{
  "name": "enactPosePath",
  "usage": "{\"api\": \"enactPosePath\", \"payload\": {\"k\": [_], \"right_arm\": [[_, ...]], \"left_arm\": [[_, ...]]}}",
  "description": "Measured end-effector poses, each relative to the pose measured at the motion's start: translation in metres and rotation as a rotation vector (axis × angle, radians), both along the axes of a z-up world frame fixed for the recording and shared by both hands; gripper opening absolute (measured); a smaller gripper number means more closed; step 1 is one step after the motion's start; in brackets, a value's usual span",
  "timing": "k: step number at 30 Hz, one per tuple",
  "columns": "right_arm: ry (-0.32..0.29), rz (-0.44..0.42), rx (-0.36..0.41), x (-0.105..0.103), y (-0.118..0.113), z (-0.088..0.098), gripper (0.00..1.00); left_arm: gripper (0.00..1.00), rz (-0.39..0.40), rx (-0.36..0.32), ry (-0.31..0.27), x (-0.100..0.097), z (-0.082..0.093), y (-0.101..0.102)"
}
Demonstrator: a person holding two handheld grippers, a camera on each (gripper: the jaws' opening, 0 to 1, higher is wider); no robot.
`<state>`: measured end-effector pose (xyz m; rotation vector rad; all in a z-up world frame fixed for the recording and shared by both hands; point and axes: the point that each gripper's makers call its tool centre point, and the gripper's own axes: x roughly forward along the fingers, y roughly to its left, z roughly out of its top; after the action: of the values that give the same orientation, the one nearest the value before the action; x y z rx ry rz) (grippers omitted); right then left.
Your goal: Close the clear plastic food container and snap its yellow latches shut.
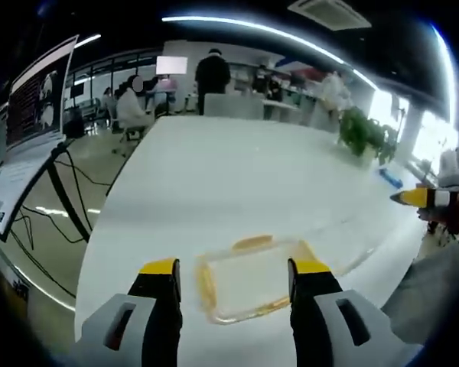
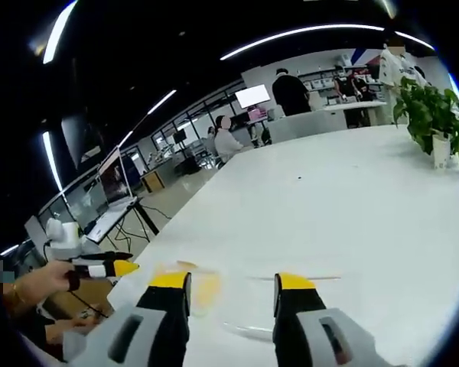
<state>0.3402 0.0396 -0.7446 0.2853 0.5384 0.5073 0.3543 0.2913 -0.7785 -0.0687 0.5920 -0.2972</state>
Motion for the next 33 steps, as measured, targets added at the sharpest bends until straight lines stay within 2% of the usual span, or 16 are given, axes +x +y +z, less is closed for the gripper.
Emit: {"api": "enactPosePath", "payload": {"k": [8, 18, 25, 33], "right_arm": [[0.002, 0.067, 0.0, -0.002, 0.027, -0.006, 0.41], [-0.006, 0.09, -0.044, -0.001, 0.044, -0.017, 0.38], [-0.015, 0.125, -0.021, 0.002, 0.065, -0.019, 0.35], [-0.016, 0.169, -0.042, 0.0, 0.086, -0.029, 0.33]], "left_arm": [[0.55, 0.002, 0.0, 0.002, 0.002, -0.004, 0.001], [0.53, 0.004, -0.001, 0.026, -0.003, -0.014, 0.001], [0.51, 0.018, -0.009, 0.032, 0.0, -0.02, 0.004], [0.51, 0.005, -0.002, 0.056, 0.002, -0.029, 0.004]]}}
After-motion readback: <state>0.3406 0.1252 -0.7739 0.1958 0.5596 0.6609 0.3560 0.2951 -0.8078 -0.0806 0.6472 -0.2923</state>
